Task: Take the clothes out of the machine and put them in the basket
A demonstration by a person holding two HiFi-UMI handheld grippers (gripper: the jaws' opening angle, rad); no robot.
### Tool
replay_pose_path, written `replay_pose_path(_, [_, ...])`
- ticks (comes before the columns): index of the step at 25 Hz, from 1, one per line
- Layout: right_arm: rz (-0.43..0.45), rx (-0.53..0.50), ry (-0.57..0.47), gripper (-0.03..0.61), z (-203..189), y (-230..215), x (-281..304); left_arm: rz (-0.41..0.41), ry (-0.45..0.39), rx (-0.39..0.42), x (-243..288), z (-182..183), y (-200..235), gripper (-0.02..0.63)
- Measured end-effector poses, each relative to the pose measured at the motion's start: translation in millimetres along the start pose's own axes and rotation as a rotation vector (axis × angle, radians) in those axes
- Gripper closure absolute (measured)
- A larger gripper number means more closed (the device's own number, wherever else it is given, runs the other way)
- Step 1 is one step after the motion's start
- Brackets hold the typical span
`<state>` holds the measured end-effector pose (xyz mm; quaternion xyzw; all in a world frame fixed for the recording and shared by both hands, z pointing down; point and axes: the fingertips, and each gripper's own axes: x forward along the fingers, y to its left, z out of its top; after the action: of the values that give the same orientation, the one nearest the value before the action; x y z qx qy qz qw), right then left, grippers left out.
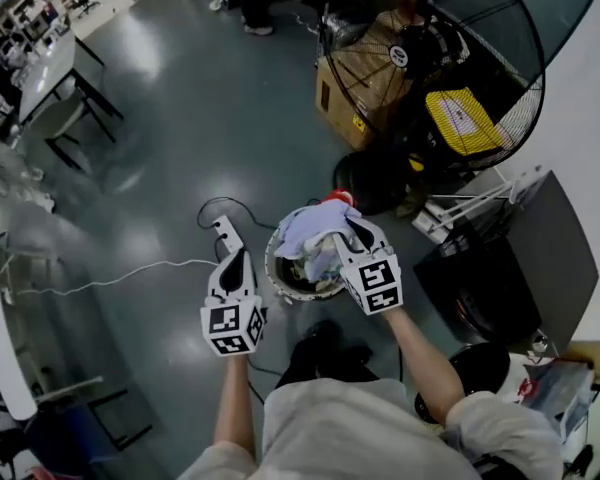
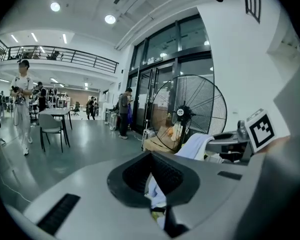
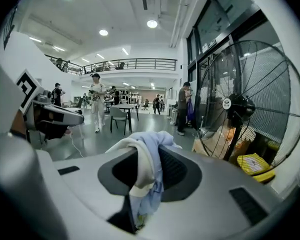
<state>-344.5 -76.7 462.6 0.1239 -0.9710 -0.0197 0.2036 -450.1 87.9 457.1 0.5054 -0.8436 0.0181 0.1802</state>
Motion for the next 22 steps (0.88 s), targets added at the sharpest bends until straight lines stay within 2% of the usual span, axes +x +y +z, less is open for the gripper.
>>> replay_pose_path(12, [-0.002,0.026,0.2,0.471,-147.8,-2.2,64.1,-0.023,0.108,-0.028,41.3,-68.1,1.0,0.595])
replay_pose_path(18, [0.018,0.061,0.295,0.469,-222.2,7.5,90.1,-0.014,0.156,-0.027,45.4,-103.0,0.6,0.595])
replay_pose_path(22, [-0.006,0.061,0.351,0.468,-264.7,-1.0,95.5,-0.027,0.179,-0.028,51.1,-125.9,-5.7,0.595])
